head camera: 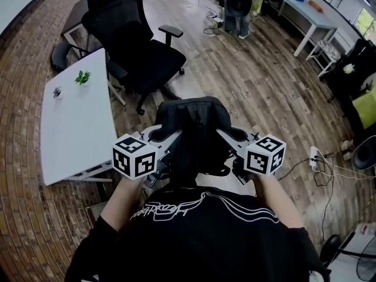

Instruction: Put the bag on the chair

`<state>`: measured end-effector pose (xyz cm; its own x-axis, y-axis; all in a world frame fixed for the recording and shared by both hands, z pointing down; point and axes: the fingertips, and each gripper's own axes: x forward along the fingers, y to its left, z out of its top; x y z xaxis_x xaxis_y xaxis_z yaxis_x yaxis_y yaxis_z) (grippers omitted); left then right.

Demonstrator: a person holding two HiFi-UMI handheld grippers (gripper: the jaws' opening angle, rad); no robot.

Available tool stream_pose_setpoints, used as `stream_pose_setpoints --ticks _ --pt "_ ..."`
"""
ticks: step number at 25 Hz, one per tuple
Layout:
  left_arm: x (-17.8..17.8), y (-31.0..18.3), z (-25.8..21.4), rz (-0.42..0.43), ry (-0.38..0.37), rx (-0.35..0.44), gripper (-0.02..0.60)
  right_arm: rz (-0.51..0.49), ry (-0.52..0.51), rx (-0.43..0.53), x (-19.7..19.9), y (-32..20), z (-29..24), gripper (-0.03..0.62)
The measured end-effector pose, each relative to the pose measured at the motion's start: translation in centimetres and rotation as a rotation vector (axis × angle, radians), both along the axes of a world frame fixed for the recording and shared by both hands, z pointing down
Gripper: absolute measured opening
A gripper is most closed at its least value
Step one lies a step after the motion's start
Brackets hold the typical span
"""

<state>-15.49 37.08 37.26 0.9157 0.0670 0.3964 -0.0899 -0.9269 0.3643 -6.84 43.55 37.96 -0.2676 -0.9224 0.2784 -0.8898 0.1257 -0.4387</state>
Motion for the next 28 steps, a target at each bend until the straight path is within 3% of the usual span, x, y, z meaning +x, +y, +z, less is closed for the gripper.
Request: stream_pose_setpoints --ticks 13,21,28 --pt "7.9 -11.8 3.3 0.024 -0.036 -0.072 0.078 0.039 -0.042 -0.077 7.8 -11.6 2.9 0.034" --pt "12.1 -23.4 5.1 -0.030 -0.061 -0.109 0.078 0.001 -0.059 -0.128 12.2 -23.5 4.6 0.032" --pt "13.0 -32.3 6.6 -0.099 -0.060 -0.139 0.079 -0.074 -0.043 -0.164 13.5 -32.9 5.7 0.032"
